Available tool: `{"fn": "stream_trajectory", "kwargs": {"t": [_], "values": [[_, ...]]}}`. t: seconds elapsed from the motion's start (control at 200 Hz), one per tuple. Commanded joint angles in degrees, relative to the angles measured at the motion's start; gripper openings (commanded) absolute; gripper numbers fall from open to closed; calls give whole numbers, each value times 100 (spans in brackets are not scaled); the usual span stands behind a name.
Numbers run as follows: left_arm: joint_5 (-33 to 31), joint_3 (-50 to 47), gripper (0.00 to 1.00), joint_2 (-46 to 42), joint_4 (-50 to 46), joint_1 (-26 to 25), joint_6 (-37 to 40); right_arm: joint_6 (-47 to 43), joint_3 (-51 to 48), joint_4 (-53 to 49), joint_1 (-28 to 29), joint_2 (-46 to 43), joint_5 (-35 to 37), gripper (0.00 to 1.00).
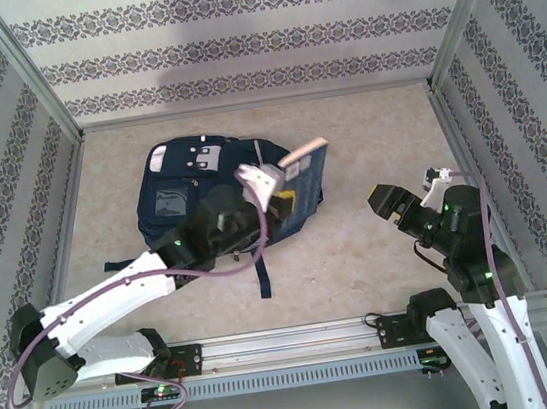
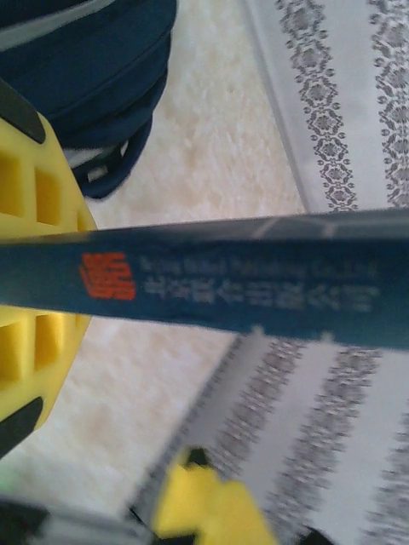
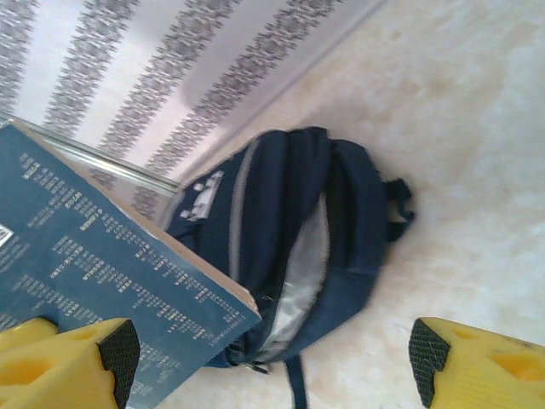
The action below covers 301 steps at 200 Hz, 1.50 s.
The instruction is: Pack the student bag
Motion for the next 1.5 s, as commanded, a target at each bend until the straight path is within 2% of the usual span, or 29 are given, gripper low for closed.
{"fn": "stream_trajectory", "kwargs": {"t": [0.0,0.105,0.195,0.27,0.46,0.705,0.804,0.909,1.244,1.429,1.499], "values": [[653,-425,0,-167,1054,188,-2008,545,-434,1145,199,-55,-540,84],[-2,-1253,0,-403,2908,189,-3029,1043,-829,1997,636,-23,-518,87],[-492,-1489,0,-414,3484,192,-3780,1575,-1136,2735,1180,85,-158,98],[-700,-1599,0,-312,3992,189,-4275,1995,-1346,3481,1648,339,54,98],[-1212,-1658,0,-307,4333,198,-4764,2577,-1408,4493,2665,1140,742,98],[-1143,-1584,0,-213,4479,216,-5175,2952,-1393,5716,3067,1794,1380,98],[-1074,-1537,0,-106,4466,216,-5307,3090,-1279,6124,3138,2127,1544,90],[-1100,-1544,0,-80,4451,216,-5348,3116,-1183,6546,3174,2328,1744,77],[-1197,-1569,0,-68,4208,216,-5283,3040,-952,7055,3208,2615,1886,39],[-1232,-1541,0,-10,4062,216,-5232,2983,-965,7025,3260,2610,1952,34],[-1241,-1534,0,2,4008,216,-5233,2951,-986,6983,3263,2596,1973,28]]}}
